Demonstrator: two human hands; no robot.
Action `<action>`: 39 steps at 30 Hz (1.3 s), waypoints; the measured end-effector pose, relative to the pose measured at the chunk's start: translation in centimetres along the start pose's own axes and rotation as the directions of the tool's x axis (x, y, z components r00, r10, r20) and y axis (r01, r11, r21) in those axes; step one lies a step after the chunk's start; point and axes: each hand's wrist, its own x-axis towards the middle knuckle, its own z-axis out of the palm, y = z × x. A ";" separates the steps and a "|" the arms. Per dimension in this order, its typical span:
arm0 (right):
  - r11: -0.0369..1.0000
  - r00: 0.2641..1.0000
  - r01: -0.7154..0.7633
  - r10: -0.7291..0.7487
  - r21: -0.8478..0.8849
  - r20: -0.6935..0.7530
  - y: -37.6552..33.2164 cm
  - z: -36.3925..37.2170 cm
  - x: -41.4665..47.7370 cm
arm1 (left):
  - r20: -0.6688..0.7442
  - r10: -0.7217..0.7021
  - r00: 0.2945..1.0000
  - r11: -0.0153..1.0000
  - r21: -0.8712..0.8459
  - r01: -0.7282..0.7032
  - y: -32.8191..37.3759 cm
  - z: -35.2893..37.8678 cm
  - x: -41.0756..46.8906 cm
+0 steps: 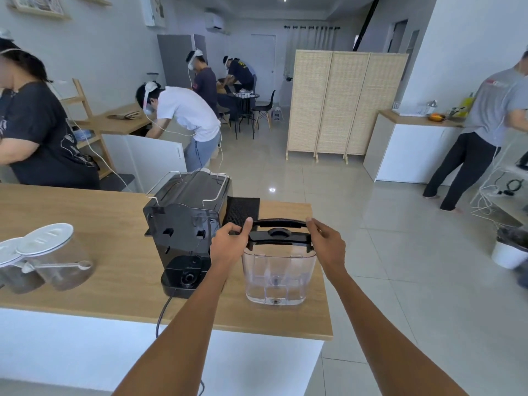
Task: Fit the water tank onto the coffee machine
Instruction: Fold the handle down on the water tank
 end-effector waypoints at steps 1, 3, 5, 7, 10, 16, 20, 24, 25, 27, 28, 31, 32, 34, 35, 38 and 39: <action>1.000 0.999 -0.009 0.008 0.010 0.040 -0.1 0.1 -0.1 | 0.018 -0.009 1.000 1.000 0.014 0.008 0.1 0.0 0.2; 0.999 0.995 -0.031 0.030 0.017 0.091 -0.1 0.1 -0.1 | 0.088 -0.038 0.995 0.999 -0.014 0.039 0.1 -0.2 0.5; 0.999 0.995 -0.039 0.036 0.026 0.092 0.0 0.2 0.1 | 0.164 -0.072 0.984 0.994 -0.065 0.084 0.0 -0.1 0.8; 0.998 0.994 -0.046 0.042 0.039 0.100 0.0 0.2 0.2 | 0.212 -0.100 0.972 0.988 -0.095 0.123 0.0 0.1 1.1; 0.995 0.983 -0.086 0.077 0.050 0.169 0.4 0.2 0.7 | 0.290 -0.168 0.942 0.966 -0.145 0.217 -0.1 0.4 1.1; 0.996 0.935 -0.084 0.067 0.032 0.348 2.2 -1.0 0.6 | 0.399 -0.113 0.910 0.976 -0.127 0.177 -0.8 0.1 0.1; 0.997 0.919 0.006 0.026 -0.079 0.394 3.7 -1.4 -0.2 | 0.422 -0.032 0.906 0.997 -0.056 0.062 -2.3 -0.3 -0.8; 0.976 0.904 0.107 -0.016 -0.189 0.428 4.8 -0.8 -0.7 | 0.434 0.020 0.901 0.999 0.036 -0.039 -2.6 -0.2 -2.0; 0.972 0.905 0.120 -0.022 -0.204 0.425 5.0 -0.8 -0.6 | 0.420 0.035 0.907 0.995 0.069 -0.070 -2.6 -0.1 -2.0; 0.965 0.909 0.141 -0.039 -0.220 0.415 5.4 -0.8 -0.4 | 0.401 0.069 0.913 0.986 0.113 -0.124 -2.5 0.0 -2.2; 0.962 0.913 0.149 -0.045 -0.227 0.406 5.6 -0.8 -0.2 | 0.403 0.085 0.911 0.983 0.118 -0.144 -2.6 0.0 -2.2; 0.956 0.922 0.165 -0.063 -0.242 0.382 6.0 -0.7 -0.1 | 0.408 0.101 0.907 0.970 0.163 -0.181 -2.9 -0.1 -2.4; 0.957 0.924 0.172 -0.075 -0.234 0.375 6.0 -0.7 -0.2 | 0.406 0.103 0.908 0.966 0.175 -0.188 -3.1 0.0 -2.4; 0.958 0.926 0.200 -0.115 -0.207 0.360 6.0 -0.6 -0.5 | 0.392 0.144 0.909 0.961 0.163 -0.223 -3.5 0.2 -2.3; 0.958 0.924 0.215 -0.138 -0.187 0.356 5.9 -0.6 -0.7 | 0.383 0.182 0.906 0.958 0.141 -0.251 -3.7 0.2 -2.4; 0.963 0.921 0.248 -0.199 -0.109 0.334 6.7 -0.8 -1.5 | 0.367 0.287 0.885 0.930 0.113 -0.349 -4.9 0.1 -2.7; 0.956 0.919 0.275 -0.228 -0.107 0.323 7.0 -0.8 -1.8 | 0.368 0.289 0.884 0.926 0.127 -0.356 -5.2 0.3 -2.7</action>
